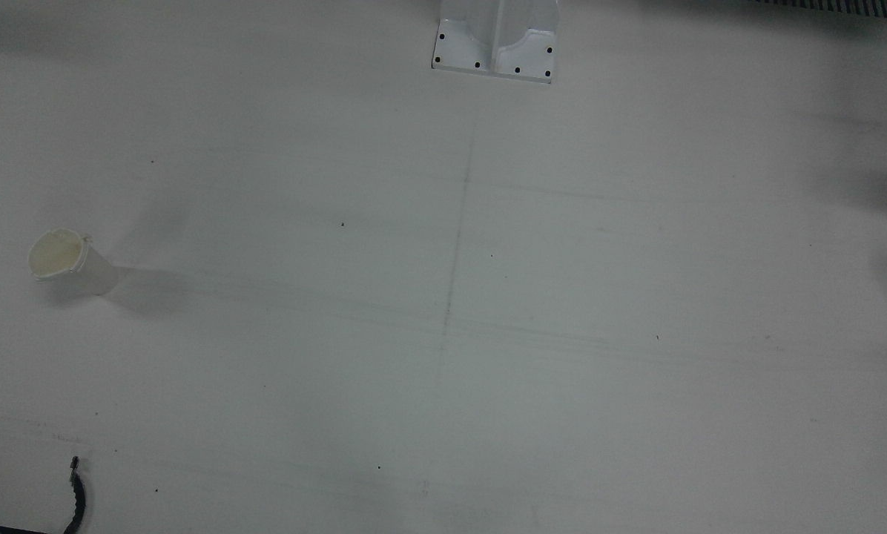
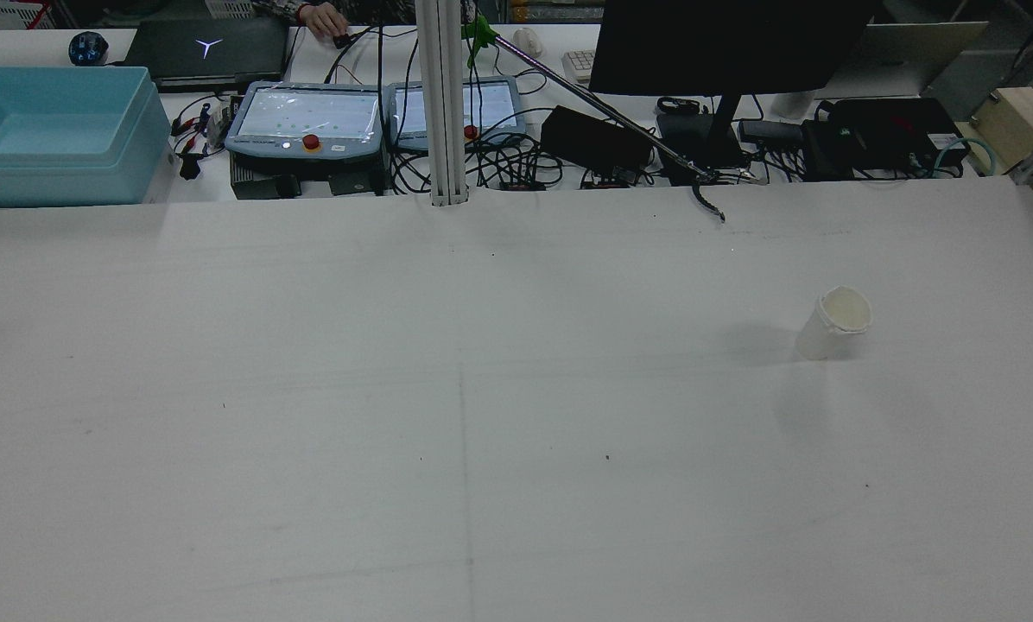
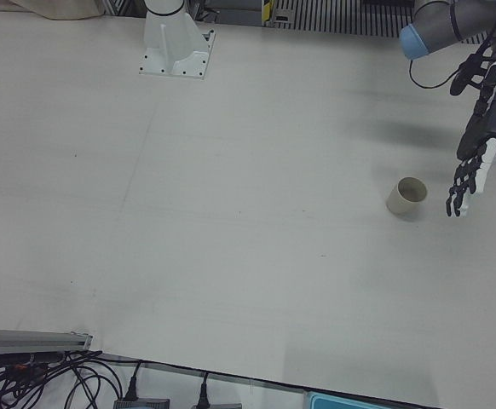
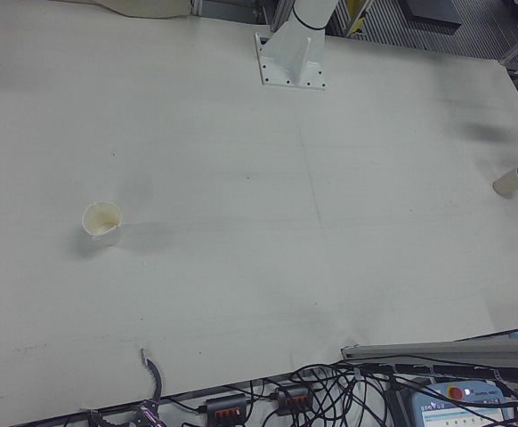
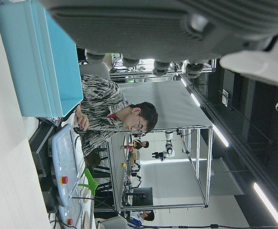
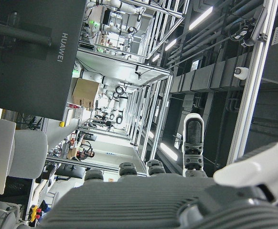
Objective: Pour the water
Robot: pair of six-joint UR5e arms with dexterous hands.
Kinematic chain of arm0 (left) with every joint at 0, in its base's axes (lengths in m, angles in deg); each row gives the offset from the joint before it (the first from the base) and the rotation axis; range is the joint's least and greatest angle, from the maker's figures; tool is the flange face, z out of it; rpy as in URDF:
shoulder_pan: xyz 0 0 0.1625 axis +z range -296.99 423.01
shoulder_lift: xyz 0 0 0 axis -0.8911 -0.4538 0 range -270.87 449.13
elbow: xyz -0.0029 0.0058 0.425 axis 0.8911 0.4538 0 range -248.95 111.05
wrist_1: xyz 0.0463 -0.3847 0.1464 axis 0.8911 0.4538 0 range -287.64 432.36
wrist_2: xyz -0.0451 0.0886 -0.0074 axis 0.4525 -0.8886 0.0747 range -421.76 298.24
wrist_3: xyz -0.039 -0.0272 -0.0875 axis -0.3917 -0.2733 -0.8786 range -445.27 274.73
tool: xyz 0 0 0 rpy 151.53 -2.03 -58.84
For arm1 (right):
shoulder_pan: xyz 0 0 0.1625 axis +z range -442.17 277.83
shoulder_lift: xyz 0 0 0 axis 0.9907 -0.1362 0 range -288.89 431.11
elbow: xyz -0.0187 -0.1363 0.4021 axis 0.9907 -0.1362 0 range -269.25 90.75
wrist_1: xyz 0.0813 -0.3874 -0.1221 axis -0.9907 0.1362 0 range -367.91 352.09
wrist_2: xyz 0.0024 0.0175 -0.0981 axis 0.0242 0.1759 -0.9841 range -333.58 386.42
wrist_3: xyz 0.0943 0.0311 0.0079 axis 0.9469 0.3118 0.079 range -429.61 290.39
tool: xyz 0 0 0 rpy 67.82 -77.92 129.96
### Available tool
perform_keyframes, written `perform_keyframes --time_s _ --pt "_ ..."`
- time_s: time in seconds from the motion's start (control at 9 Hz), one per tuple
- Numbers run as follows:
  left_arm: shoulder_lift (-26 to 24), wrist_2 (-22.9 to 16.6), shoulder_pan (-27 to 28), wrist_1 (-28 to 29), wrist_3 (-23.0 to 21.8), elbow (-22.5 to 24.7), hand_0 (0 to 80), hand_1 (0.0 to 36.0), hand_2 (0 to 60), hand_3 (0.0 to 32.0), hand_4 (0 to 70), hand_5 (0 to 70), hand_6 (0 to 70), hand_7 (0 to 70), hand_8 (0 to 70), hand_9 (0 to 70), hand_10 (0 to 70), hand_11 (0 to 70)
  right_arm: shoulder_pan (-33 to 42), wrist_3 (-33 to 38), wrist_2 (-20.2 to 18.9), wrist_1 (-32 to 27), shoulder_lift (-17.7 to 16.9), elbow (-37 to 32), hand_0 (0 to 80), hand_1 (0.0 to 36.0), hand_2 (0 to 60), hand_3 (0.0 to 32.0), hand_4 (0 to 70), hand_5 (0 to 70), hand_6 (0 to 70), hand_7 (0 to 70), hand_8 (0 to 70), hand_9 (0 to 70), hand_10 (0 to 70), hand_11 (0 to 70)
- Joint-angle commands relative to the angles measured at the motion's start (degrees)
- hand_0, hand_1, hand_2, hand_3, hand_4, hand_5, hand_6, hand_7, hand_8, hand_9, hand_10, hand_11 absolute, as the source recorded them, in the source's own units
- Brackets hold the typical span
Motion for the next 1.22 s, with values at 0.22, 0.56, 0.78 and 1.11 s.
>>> perform_keyframes --time_s 0.22,0.56,0.78,1.11 --pt "0.0 0.0 0.0 0.1 -0.1 0.4 0.0 0.0 0.0 16.0 8.1 2.2 0.0 9.0 0.0 0.4 0.0 0.0 -0.1 -0.7 -1.1 4.0 0.5 1.4 32.2 5.6 9.8 32.0 0.0 0.0 0.0 3.7 0.1 0.0 0.0 0.0" --pt "0.9 0.1 0.8 0.8 1.5 -0.3 0.0 0.0 0.0 16.6 7.8 0.7 0.0 8.9 0.0 0.3 0.0 0.0 -0.3 -0.9 -1.1 4.1 0.6 1.5 33.2 6.2 11.6 32.0 0.0 0.0 0.0 5.3 0.0 0.0 0.0 0.0" --pt "2.7 0.2 0.9 4.9 5.5 -2.3 0.0 0.0 0.0 21.6 6.5 0.0 0.0 7.6 0.0 0.1 0.0 0.0 -0.2 -1.1 -2.1 4.2 0.5 1.2 34.9 7.2 14.4 8.0 0.1 29.9 0.0 8.5 0.1 0.4 0.0 0.0" --pt "3.8 1.2 1.0 20.3 10.3 -17.4 0.0 0.0 0.0 31.2 5.6 0.0 0.0 6.2 0.0 0.0 0.0 0.0 -1.1 -2.7 -2.8 4.2 0.7 -0.6 34.2 6.7 13.6 6.8 0.1 33.8 0.0 10.3 0.5 1.1 0.0 0.0"
